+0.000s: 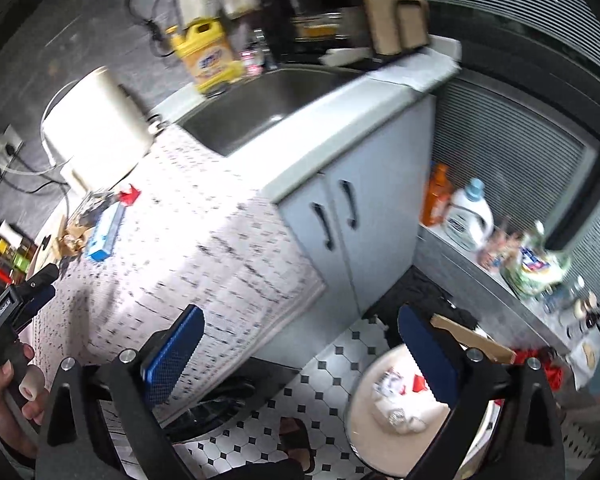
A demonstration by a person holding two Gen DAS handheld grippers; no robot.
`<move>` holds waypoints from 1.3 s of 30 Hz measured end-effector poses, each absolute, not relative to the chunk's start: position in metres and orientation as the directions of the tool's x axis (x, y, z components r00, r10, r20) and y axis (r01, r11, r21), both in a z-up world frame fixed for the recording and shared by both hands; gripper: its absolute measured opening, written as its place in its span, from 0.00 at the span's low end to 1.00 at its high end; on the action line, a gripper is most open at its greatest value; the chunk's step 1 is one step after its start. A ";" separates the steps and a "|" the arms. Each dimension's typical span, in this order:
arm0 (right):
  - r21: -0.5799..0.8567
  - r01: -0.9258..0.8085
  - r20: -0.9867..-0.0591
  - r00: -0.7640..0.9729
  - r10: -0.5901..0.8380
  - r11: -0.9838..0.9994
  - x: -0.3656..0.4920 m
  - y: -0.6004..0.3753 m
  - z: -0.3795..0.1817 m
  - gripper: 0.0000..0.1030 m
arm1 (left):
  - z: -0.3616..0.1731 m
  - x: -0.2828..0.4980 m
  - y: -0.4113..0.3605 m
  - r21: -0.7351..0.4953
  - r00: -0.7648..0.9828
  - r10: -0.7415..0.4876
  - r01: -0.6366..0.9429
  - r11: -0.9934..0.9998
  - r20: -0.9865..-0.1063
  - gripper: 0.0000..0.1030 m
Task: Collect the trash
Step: 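Move both open tools back up over the counter trash, then grasp the brown paper with the left tool while the right tool grasps the red scrap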
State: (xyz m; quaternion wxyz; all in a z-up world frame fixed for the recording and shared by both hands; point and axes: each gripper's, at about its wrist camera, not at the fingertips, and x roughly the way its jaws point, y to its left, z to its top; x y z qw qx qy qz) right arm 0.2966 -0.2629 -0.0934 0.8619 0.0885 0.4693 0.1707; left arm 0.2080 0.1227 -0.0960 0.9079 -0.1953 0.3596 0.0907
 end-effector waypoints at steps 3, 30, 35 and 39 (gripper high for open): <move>0.306 -0.249 -0.775 0.495 0.393 0.919 0.304 -0.228 -0.089 0.92 | -0.095 0.203 0.157 -0.299 0.731 0.059 -0.350 0.888 -0.680 0.86; 0.244 -0.416 -0.777 0.457 0.433 0.876 0.333 -0.033 -0.065 0.78 | -0.108 0.242 0.294 -0.399 0.747 -0.051 -0.295 0.868 -0.663 0.10; 0.260 -0.445 -0.779 0.428 0.458 0.857 0.352 -0.004 -0.067 0.68 | -0.090 0.217 0.309 -0.412 0.779 -0.029 -0.299 0.861 -0.626 0.10; 0.268 -0.466 -0.781 0.407 0.473 0.843 0.369 0.020 -0.071 0.56 | -0.088 0.196 0.331 -0.420 0.786 0.022 -0.353 0.836 -0.618 0.10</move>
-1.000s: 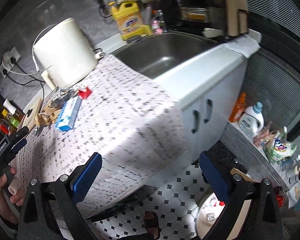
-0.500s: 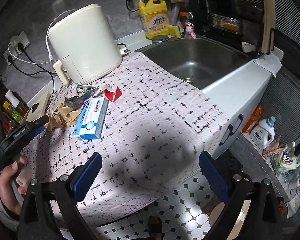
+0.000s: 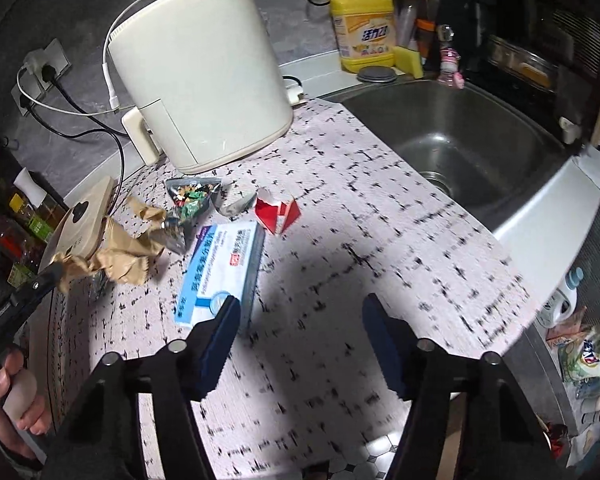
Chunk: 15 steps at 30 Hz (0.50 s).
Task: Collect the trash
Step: 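Grasp the brown paper with the left tool while the right tool grasps the red scrap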
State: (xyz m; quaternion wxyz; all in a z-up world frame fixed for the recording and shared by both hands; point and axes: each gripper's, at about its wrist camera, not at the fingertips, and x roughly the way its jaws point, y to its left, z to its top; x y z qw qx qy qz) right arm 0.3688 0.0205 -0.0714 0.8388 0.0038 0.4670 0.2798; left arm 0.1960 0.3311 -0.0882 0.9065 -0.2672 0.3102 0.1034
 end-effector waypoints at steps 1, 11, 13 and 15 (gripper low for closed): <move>0.269 -0.469 -0.782 0.403 0.475 0.841 0.373 0.026 -0.072 0.54 | -0.088 0.190 0.338 -0.421 0.785 0.037 -0.371 0.828 -0.618 0.10; 0.262 -0.495 -0.795 0.377 0.476 0.829 0.415 0.079 -0.090 0.37 | -0.080 0.144 0.375 -0.415 0.776 0.150 -0.477 0.775 -0.613 0.10; 0.253 -0.498 -0.797 0.378 0.471 0.829 0.423 0.086 -0.094 0.36 | -0.081 0.137 0.379 -0.410 0.768 0.167 -0.496 0.766 -0.618 0.10; 0.249 -0.499 -0.801 0.376 0.466 0.830 0.431 0.092 -0.100 0.34 | -0.084 0.130 0.382 -0.404 0.757 0.184 -0.518 0.754 -0.628 0.10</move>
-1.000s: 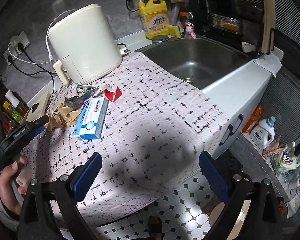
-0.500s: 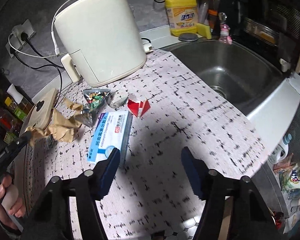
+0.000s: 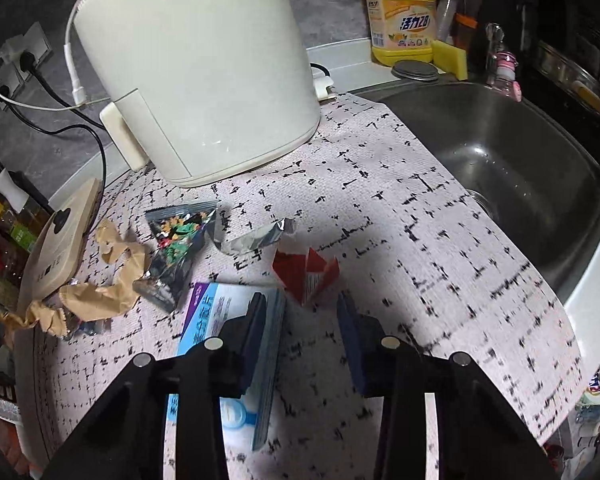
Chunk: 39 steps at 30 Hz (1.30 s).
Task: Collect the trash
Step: 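Grasp the brown paper with the left tool while the right tool grasps the red scrap, then carry both items over the white bucket and open both tools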
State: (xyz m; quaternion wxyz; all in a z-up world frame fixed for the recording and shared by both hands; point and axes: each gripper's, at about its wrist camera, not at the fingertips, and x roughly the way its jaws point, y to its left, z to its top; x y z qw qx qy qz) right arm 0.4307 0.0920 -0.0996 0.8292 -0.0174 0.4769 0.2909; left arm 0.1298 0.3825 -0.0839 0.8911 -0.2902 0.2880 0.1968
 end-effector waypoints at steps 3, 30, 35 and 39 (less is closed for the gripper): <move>0.245 -0.495 -0.803 0.378 0.461 0.834 0.442 0.099 -0.106 0.33 | -0.088 0.118 0.384 -0.392 0.738 0.208 -0.549 0.738 -0.642 0.10; 0.251 -0.542 -0.750 0.415 0.515 0.802 0.425 0.028 -0.080 0.03 | -0.065 0.073 0.315 -0.374 0.736 0.297 -0.595 0.711 -0.608 0.10; 0.277 -0.558 -0.724 0.413 0.552 0.782 0.402 -0.006 -0.069 0.03 | -0.056 0.063 0.286 -0.355 0.724 0.308 -0.606 0.712 -0.618 0.10; 0.297 -0.555 -0.725 0.398 0.562 0.777 0.383 -0.038 -0.069 0.03 | -0.046 0.052 0.262 -0.349 0.731 0.324 -0.604 0.716 -0.600 0.10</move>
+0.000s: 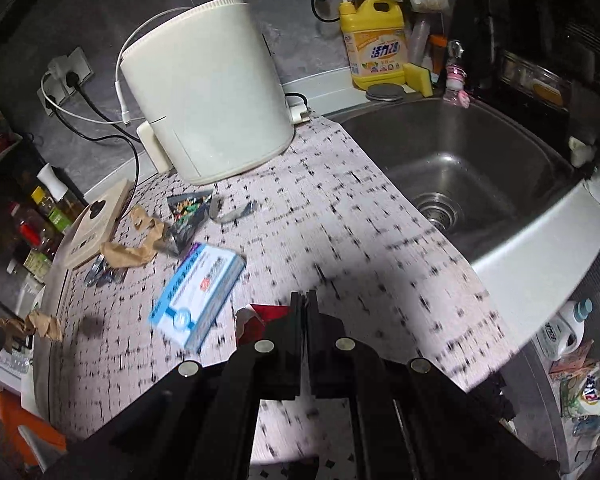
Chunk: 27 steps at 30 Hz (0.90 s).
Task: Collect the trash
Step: 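Carry both items over the white bucket and open both tools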
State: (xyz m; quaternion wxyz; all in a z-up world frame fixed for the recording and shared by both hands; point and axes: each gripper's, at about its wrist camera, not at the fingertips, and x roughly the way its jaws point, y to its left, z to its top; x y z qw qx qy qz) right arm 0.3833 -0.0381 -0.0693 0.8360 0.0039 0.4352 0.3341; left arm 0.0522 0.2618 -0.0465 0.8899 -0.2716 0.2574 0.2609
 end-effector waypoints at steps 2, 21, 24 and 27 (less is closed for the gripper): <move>0.296 -0.555 -0.726 0.398 0.561 0.778 0.374 -0.055 -0.070 0.03 | -0.045 0.049 0.250 -0.354 0.731 0.322 -0.605 0.713 -0.602 0.10; 0.330 -0.372 -0.770 0.425 0.476 0.867 0.329 -0.237 -0.101 0.03 | -0.041 0.103 0.118 -0.328 0.776 0.132 -0.405 0.854 -0.616 0.10; 0.325 -0.344 -0.777 0.434 0.456 0.881 0.318 -0.261 -0.104 0.03 | -0.044 0.115 0.096 -0.333 0.784 0.083 -0.354 0.874 -0.615 0.10; 0.318 -0.314 -0.786 0.441 0.434 0.894 0.305 -0.286 -0.108 0.03 | -0.050 0.127 0.073 -0.342 0.783 0.030 -0.305 0.889 -0.622 0.10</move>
